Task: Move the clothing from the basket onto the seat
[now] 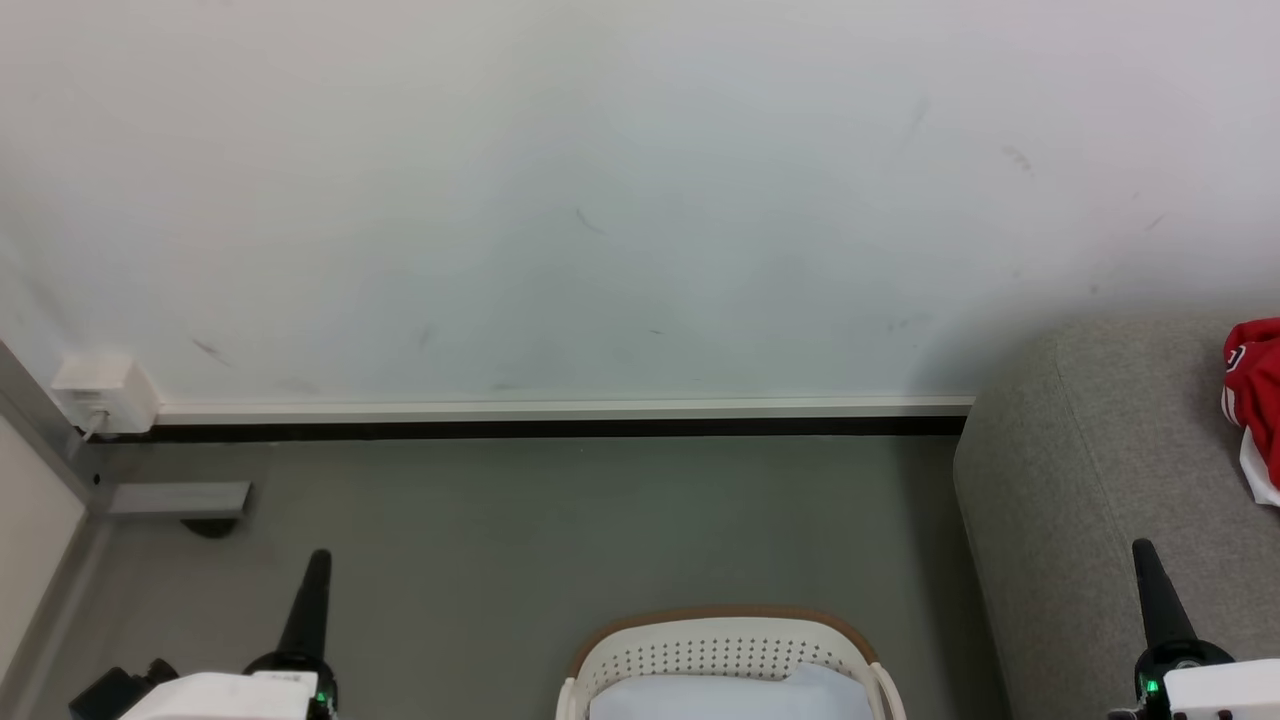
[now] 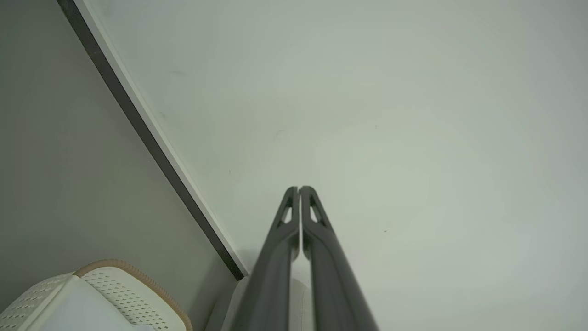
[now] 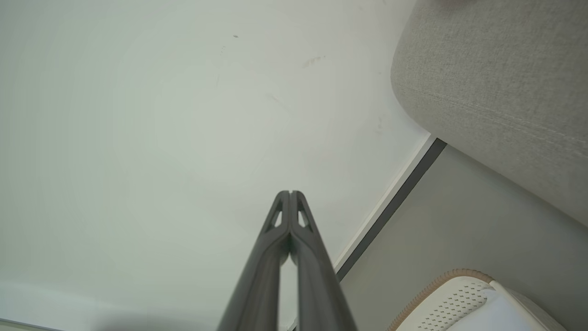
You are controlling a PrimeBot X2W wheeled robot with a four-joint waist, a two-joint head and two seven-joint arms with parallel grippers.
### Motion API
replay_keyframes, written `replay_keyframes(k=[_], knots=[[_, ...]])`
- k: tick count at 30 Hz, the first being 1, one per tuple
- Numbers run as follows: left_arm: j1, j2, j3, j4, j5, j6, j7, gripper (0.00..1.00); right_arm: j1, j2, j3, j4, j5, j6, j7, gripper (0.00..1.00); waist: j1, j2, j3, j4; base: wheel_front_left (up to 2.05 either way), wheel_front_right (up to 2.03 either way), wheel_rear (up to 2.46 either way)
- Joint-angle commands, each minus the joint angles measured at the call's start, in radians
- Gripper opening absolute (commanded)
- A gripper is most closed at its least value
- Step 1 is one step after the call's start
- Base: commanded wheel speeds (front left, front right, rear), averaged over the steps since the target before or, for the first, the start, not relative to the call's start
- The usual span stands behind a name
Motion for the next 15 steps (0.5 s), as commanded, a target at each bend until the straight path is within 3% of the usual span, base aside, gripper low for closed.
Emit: replay_keyframes(k=[1, 15], knots=[[-0.019, 0.008, 0.006, -0.012, -0.035, 0.001, 0.007, 0.00, -0.017, 0.001, -0.008, -0.009, 0.027, -0.001, 0.006, 0.00, -0.0001, 0.0000, 0.001, 0.000, 0.00, 0.00, 0.00], [-0.021, 0.009, 0.015, -0.023, -0.140, 0.002, 0.036, 0.00, -0.025, 0.009, -0.025, -0.010, 0.117, -0.002, 0.033, 0.00, -0.0001, 0.0000, 0.005, 0.001, 0.00, 0.00, 0.00]])
